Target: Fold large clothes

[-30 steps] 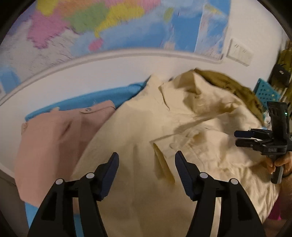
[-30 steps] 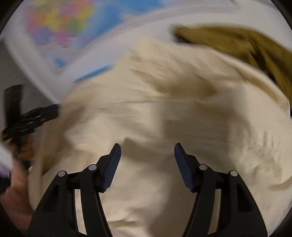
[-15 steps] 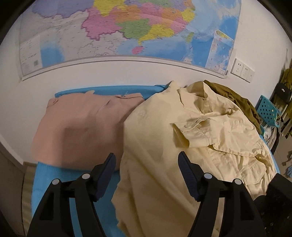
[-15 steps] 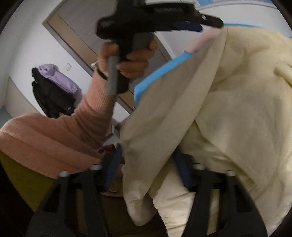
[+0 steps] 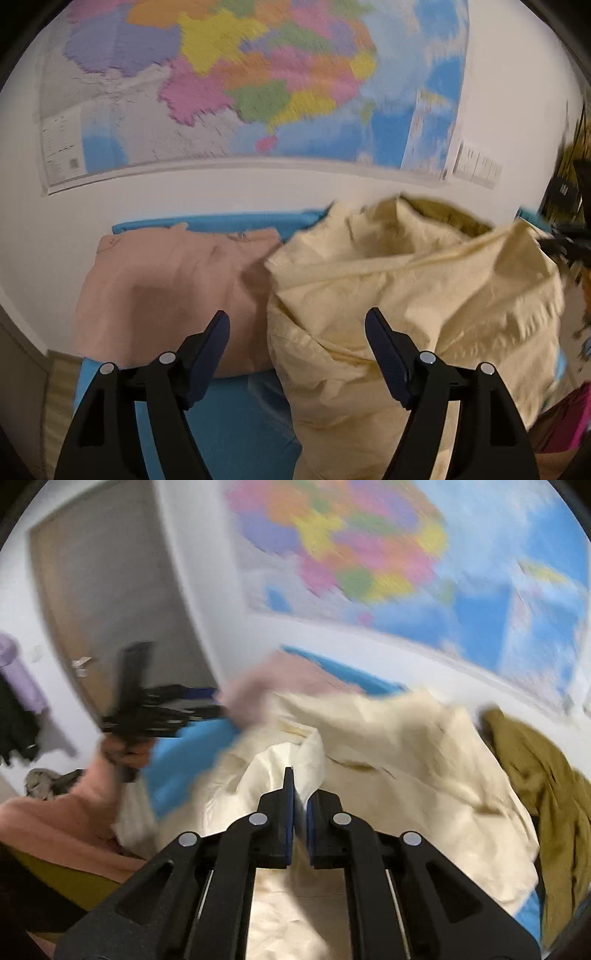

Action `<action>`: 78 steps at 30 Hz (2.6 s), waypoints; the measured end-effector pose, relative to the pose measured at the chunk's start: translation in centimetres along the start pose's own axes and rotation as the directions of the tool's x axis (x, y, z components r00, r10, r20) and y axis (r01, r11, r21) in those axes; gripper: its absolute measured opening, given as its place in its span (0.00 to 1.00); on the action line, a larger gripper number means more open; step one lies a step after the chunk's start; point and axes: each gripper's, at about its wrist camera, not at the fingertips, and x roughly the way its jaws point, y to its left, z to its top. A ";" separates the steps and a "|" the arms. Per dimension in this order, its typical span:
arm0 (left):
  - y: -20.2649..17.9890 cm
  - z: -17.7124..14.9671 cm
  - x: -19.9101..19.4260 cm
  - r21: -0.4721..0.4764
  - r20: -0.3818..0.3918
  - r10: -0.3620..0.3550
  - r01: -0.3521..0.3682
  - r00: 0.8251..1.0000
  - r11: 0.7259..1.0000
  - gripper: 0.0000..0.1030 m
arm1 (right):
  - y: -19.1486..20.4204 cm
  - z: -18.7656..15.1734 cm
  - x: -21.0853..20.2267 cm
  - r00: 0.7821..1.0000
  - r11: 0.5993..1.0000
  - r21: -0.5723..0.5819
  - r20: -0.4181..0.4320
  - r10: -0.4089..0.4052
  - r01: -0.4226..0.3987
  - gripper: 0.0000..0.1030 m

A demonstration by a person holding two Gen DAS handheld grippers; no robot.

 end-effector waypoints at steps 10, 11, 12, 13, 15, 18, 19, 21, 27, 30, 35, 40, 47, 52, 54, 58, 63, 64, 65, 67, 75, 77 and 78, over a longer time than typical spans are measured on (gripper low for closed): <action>-2.1 -1.4 10.0 0.153 -0.182 0.170 -0.143 0.969 0.978 0.72 | -8.9 -7.7 3.2 0.994 0.956 0.292 0.093 -0.056 0.027 0.72; -2.0 -1.2 10.1 0.154 -0.174 0.173 -0.147 0.969 0.977 0.74 | -9.2 -8.7 2.2 0.991 0.954 0.299 0.111 -0.073 0.037 0.79; -2.0 -1.0 10.2 0.154 -0.168 0.178 -0.152 0.970 0.976 0.75 | -9.2 -9.4 1.5 0.990 0.953 0.301 0.115 -0.078 0.040 0.84; -1.9 -0.7 10.4 0.155 -0.161 0.183 -0.158 0.970 0.975 0.75 | -9.4 -10.5 1.4 0.992 0.953 0.301 0.104 -0.078 0.043 0.86; -1.9 -0.2 11.1 0.150 -0.160 0.186 -0.162 0.969 0.975 0.75 | -9.3 -12.2 1.7 0.994 0.946 0.319 0.066 -0.085 0.060 0.86; -2.6 0.3 12.3 0.144 -0.167 0.190 -0.167 0.967 0.975 0.68 | -10.5 -14.1 3.7 0.998 0.922 0.386 0.029 -0.054 0.039 0.73; -2.8 0.4 12.7 0.147 -0.169 0.194 -0.170 0.966 0.974 0.65 | -10.4 -14.3 4.6 0.999 0.918 0.397 0.031 -0.030 0.015 0.64; -3.1 0.6 13.2 0.148 -0.160 0.206 -0.183 0.965 0.972 0.50 | -10.6 -14.5 4.3 0.999 0.914 0.404 0.047 0.025 -0.042 0.10; -2.4 2.1 12.3 0.091 -0.123 0.172 -0.162 0.977 0.983 0.29 | -10.3 -10.8 -1.4 0.977 0.948 0.319 0.207 -0.057 -0.013 0.02; -2.5 3.2 12.0 0.067 -0.090 0.170 -0.164 0.981 0.984 0.24 | -10.8 -8.1 -2.9 0.963 0.955 0.290 0.229 -0.140 0.069 0.02; -3.5 3.6 14.2 0.102 -0.092 0.238 -0.228 0.967 0.968 0.30 | -14.1 -7.3 1.5 0.967 0.924 0.321 0.074 -0.244 0.208 0.02; -3.9 2.4 17.3 0.200 -0.131 0.339 -0.310 0.932 0.930 0.46 | -16.7 -9.6 7.2 0.977 0.889 0.406 -0.058 -0.207 0.213 0.07; -2.9 2.7 11.6 0.147 -0.059 0.245 -0.235 0.968 0.961 0.58 | -13.1 -9.3 2.6 0.966 0.917 0.343 0.086 -0.244 0.201 0.40; -6.4 1.4 8.8 0.248 -0.071 0.016 0.002 0.997 0.969 0.61 | -9.4 -8.2 4.4 0.992 0.972 0.212 0.065 -0.112 0.096 0.40; -8.5 0.4 10.0 0.336 -0.094 0.032 0.002 0.995 0.942 0.61 | -8.6 -7.8 6.4 0.996 0.982 0.169 0.024 -0.091 0.086 0.38; -9.8 -0.9 14.3 0.404 -0.187 0.130 -0.044 0.974 0.914 0.62 | -10.3 -7.7 11.6 0.989 0.970 0.210 -0.112 -0.100 0.122 0.37; -9.1 -0.9 16.5 0.391 -0.209 0.157 -0.065 0.965 0.918 0.66 | -11.3 -8.4 11.1 0.991 0.956 0.273 -0.100 -0.085 0.109 0.37; -8.8 -0.9 16.3 0.386 -0.205 0.155 -0.066 0.966 0.920 0.66 | -11.0 -8.4 10.2 0.993 0.956 0.274 -0.080 -0.085 0.104 0.37; -8.7 -0.9 16.0 0.381 -0.196 0.157 -0.072 0.968 0.922 0.66 | -10.7 -8.5 9.4 0.994 0.958 0.269 -0.063 -0.087 0.101 0.38; -8.6 -0.9 15.3 0.371 -0.186 0.162 -0.084 0.969 0.925 0.66 | -9.8 -8.6 7.5 0.995 0.965 0.243 -0.020 -0.093 0.095 0.39; -9.9 -1.2 11.5 0.362 -0.130 0.130 -0.075 0.983 0.929 0.66 | -8.1 -8.1 8.2 0.997 0.975 0.207 -0.027 -0.074 0.078 0.40; -10.3 -1.3 11.0 0.366 -0.126 0.129 -0.075 0.984 0.928 0.66 | -9.2 -8.6 9.6 0.994 0.965 0.241 -0.063 -0.089 0.102 0.40; -10.4 -1.4 10.8 0.366 -0.126 0.129 -0.074 0.984 0.927 0.66 | -9.9 -8.8 10.5 0.993 0.958 0.265 -0.082 -0.088 0.106 0.39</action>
